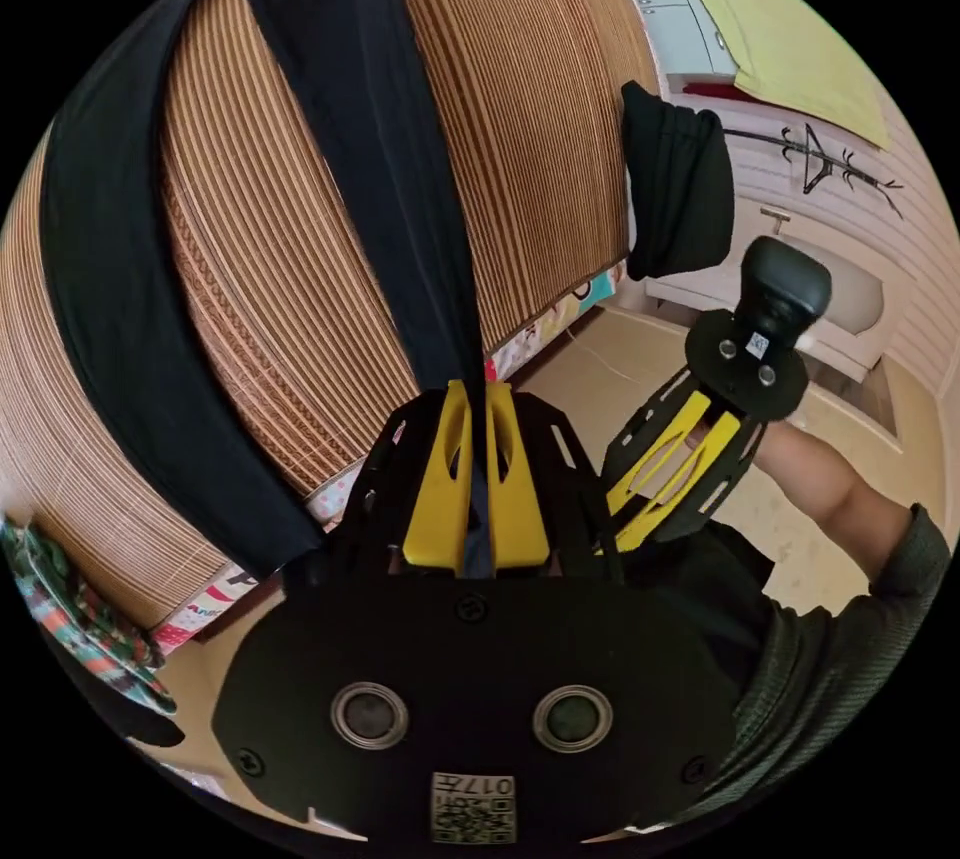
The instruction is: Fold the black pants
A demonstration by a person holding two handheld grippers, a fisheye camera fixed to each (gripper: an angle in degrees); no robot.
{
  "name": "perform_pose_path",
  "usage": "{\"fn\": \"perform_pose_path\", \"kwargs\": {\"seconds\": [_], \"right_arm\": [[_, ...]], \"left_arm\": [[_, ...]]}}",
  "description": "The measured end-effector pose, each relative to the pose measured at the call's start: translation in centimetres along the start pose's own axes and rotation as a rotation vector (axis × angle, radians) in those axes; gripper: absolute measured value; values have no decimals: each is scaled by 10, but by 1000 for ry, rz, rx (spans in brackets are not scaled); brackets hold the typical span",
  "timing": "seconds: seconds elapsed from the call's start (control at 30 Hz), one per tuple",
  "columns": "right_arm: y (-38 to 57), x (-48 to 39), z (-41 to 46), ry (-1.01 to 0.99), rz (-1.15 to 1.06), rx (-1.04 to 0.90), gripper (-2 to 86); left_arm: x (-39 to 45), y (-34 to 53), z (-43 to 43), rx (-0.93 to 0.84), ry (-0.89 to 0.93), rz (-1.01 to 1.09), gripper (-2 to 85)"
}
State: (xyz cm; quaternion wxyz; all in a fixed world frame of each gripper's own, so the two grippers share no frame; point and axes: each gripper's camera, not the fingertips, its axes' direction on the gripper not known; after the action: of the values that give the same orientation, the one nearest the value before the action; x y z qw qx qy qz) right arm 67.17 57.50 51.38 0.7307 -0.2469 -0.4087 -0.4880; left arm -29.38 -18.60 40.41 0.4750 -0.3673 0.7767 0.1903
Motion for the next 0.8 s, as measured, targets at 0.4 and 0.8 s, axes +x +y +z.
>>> {"fn": "perform_pose_path", "kwargs": {"seconds": [0.4,0.8], "right_arm": [[-49,210,-320,-57,354,691,141],[-144,253,-414,-79,266,1212,84]], "left_arm": [[-74,46,52,205,253,-117,-9],[-88,76,78,373,311,-102,-9]]}}
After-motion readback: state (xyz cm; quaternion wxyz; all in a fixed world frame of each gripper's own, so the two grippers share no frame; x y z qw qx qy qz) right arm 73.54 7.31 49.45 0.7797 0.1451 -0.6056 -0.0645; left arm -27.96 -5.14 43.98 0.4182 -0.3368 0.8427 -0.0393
